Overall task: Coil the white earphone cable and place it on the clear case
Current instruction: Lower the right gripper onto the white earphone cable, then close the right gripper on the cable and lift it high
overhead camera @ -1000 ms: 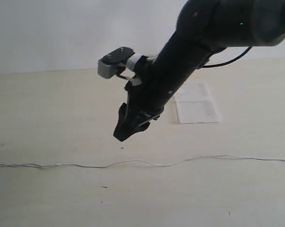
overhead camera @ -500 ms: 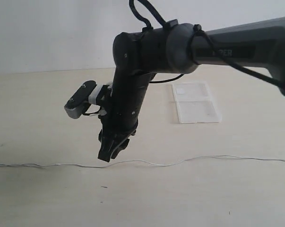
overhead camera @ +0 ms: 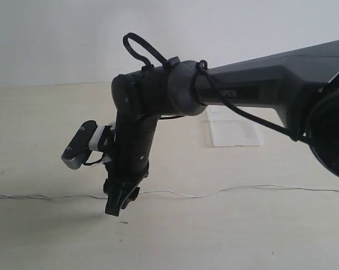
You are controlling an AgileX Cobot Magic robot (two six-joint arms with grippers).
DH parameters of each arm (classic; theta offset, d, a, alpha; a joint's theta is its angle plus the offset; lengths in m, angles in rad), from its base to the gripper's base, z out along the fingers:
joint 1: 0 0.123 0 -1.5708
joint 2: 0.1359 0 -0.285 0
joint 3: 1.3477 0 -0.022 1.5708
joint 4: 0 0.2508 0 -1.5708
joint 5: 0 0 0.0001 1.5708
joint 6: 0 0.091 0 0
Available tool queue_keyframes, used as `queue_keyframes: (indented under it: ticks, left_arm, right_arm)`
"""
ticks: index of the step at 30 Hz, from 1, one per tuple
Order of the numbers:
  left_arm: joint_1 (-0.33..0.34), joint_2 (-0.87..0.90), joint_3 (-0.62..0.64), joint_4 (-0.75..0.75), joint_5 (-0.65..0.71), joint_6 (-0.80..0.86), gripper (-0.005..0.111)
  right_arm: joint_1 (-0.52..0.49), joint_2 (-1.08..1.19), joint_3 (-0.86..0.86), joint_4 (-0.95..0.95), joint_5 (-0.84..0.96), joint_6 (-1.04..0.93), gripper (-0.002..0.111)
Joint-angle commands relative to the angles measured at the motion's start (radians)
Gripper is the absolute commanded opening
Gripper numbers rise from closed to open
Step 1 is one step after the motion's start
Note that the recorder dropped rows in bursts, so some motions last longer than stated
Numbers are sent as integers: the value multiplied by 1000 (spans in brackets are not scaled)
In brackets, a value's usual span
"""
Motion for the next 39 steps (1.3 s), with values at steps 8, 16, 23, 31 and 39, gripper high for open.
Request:
queue_keyframes:
  ticks: [8,16,23,31,39]
  left_arm:
    - [-1,-7,-1,0,-10,3,0]
    - [-1,-7,-1,0,-10,3,0]
    - [-1,-7,-1,0,-10,3,0]
    - [-1,-7,-1,0,-10,3,0]
    - [-1,-7,-1,0,-10,3,0]
  right_arm:
    - [1,26,-7,-39,-65,11,48]
    - [1,61,-7,-55,-68,29,47]
    - [1,79,-7,-55,-45,31,43]
    - [13,79,-7,-54,11,13,4]
    - [13,23,-7,-87,32,60,0]
